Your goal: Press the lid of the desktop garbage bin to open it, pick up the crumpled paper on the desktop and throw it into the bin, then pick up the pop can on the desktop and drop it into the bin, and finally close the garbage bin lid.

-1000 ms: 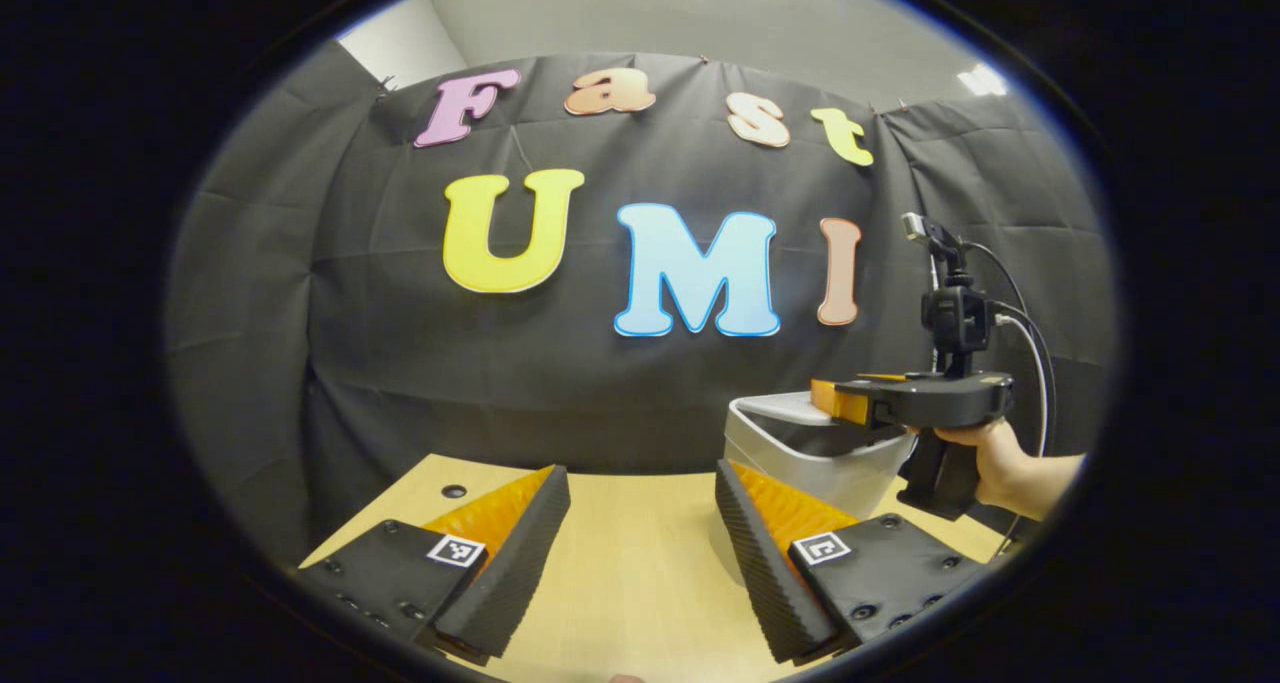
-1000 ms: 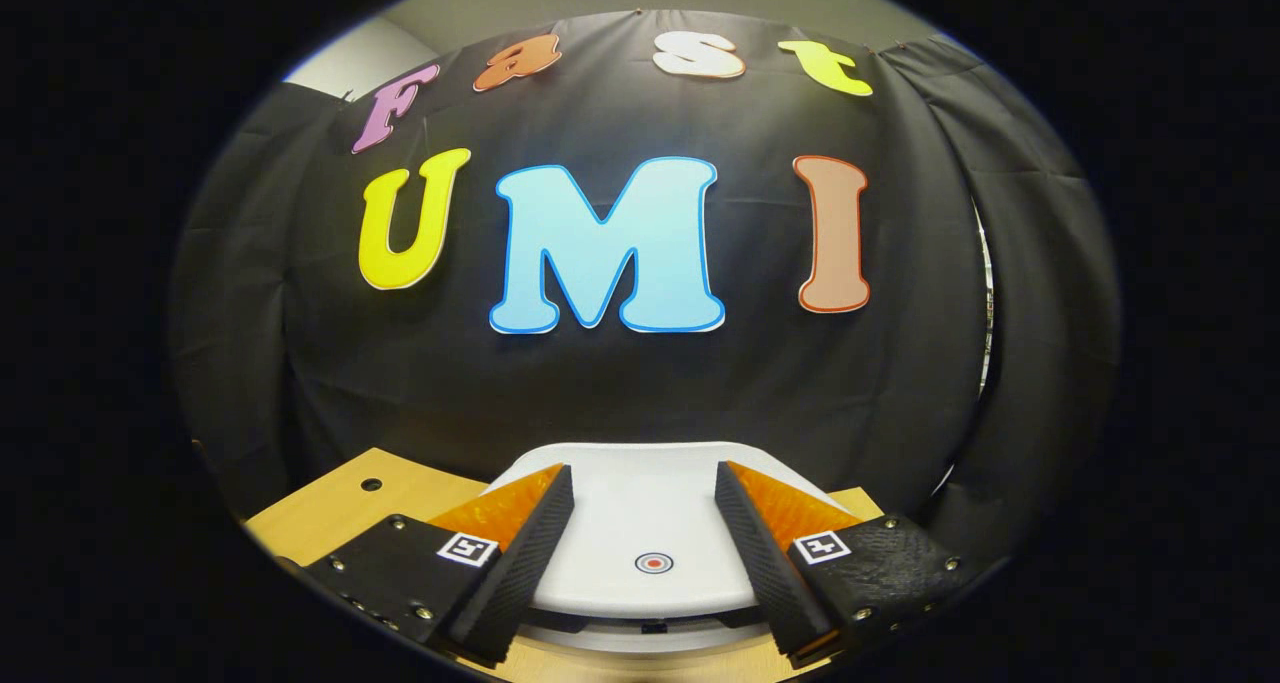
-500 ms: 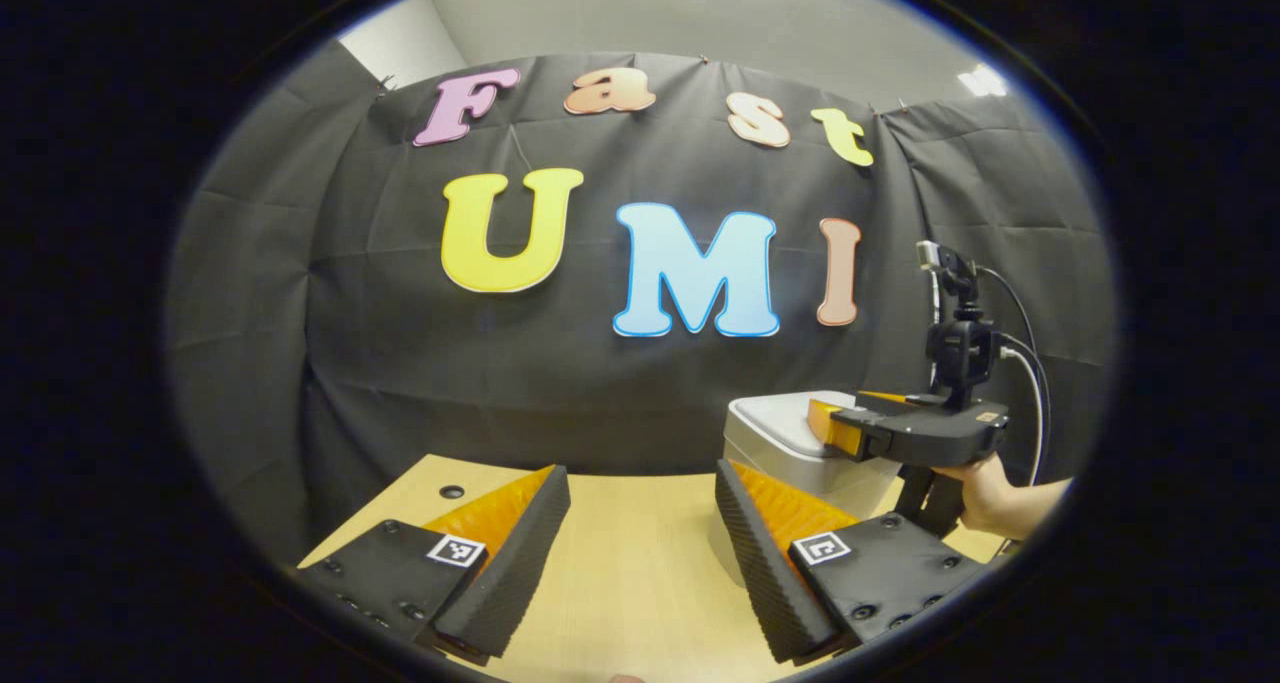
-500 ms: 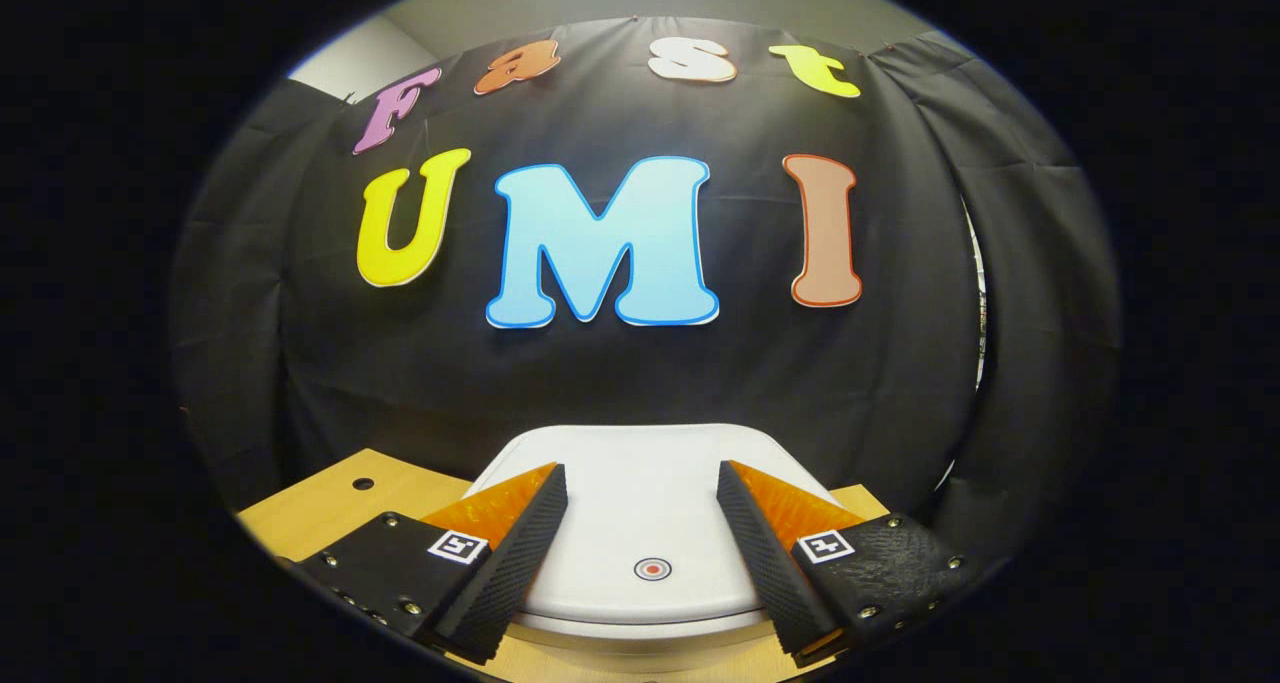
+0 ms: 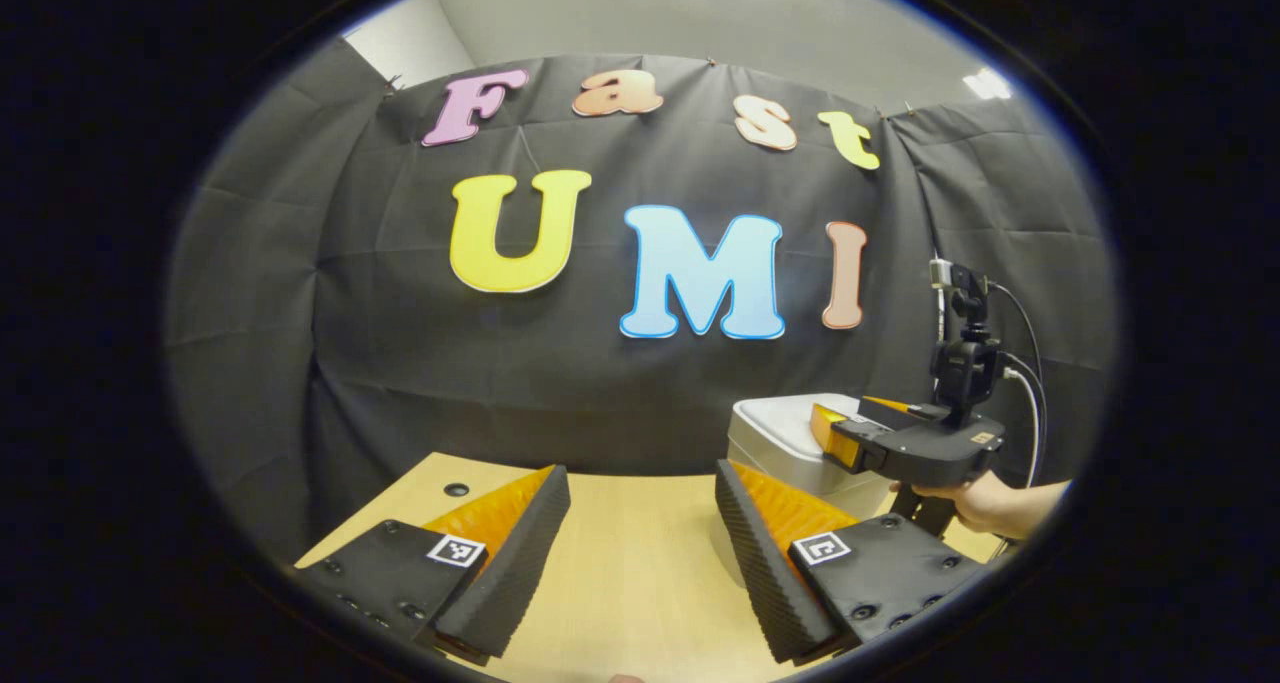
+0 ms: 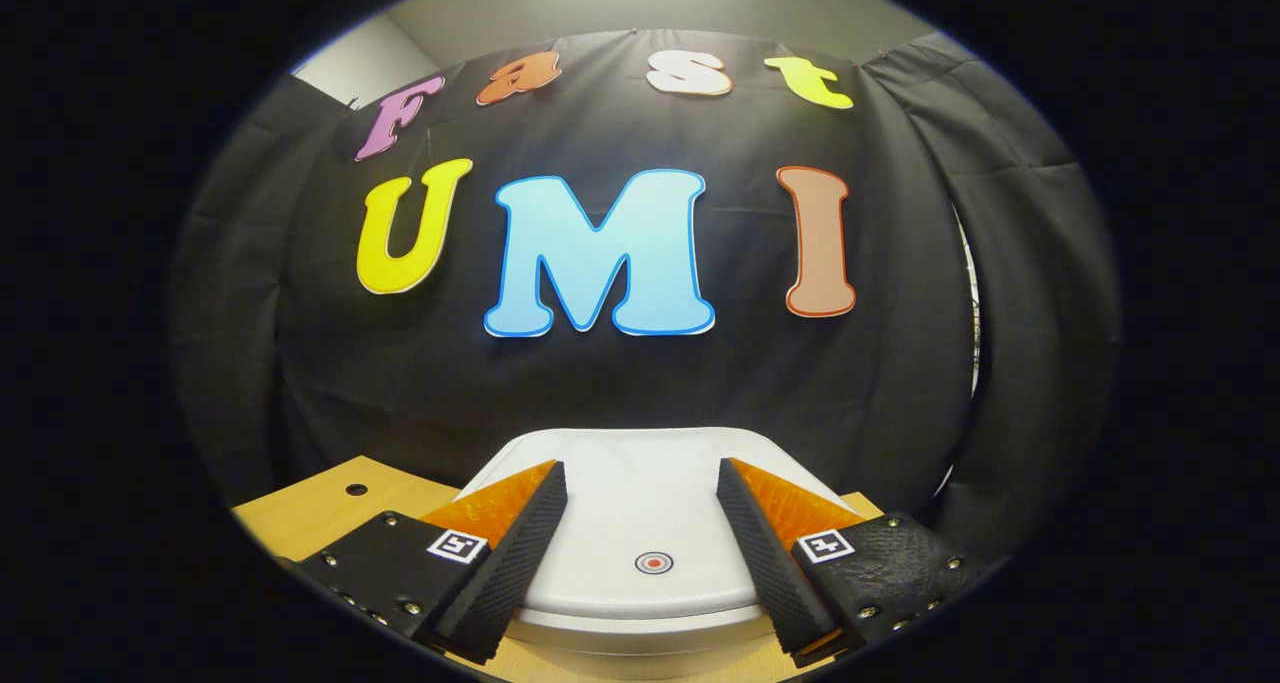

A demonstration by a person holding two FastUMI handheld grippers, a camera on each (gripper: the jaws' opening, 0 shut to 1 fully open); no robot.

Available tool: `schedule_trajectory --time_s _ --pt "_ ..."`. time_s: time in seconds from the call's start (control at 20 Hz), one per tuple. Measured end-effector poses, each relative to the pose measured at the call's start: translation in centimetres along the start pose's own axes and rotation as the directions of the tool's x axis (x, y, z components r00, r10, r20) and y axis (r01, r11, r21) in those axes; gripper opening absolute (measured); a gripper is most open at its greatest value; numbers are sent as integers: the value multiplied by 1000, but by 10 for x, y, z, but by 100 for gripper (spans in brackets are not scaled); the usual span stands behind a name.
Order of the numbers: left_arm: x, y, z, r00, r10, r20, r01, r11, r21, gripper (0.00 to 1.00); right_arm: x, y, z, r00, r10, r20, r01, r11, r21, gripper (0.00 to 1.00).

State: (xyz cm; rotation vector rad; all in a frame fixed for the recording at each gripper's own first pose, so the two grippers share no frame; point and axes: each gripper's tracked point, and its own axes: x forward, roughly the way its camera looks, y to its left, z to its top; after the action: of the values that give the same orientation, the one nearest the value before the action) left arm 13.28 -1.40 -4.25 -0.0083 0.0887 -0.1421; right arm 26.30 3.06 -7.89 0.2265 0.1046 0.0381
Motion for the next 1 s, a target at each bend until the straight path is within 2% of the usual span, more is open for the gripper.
schedule_trajectory --time_s 0.05,0.65,1.0 --pt "0 1 0 1000 2 0 -2 1000 1 95 0 0 -2 1000 2 -5 -2 1000 -4 97" --pt "-13 -16 5 1000 9 8 -9 1000 -24 96 0 0 1 1000 -14 22 14 1000 7 98" --pt "-33 -17 12 996 83 33 -83 996 -24 95 -24 -1 4 999 31 -33 -31 1000 0 96"
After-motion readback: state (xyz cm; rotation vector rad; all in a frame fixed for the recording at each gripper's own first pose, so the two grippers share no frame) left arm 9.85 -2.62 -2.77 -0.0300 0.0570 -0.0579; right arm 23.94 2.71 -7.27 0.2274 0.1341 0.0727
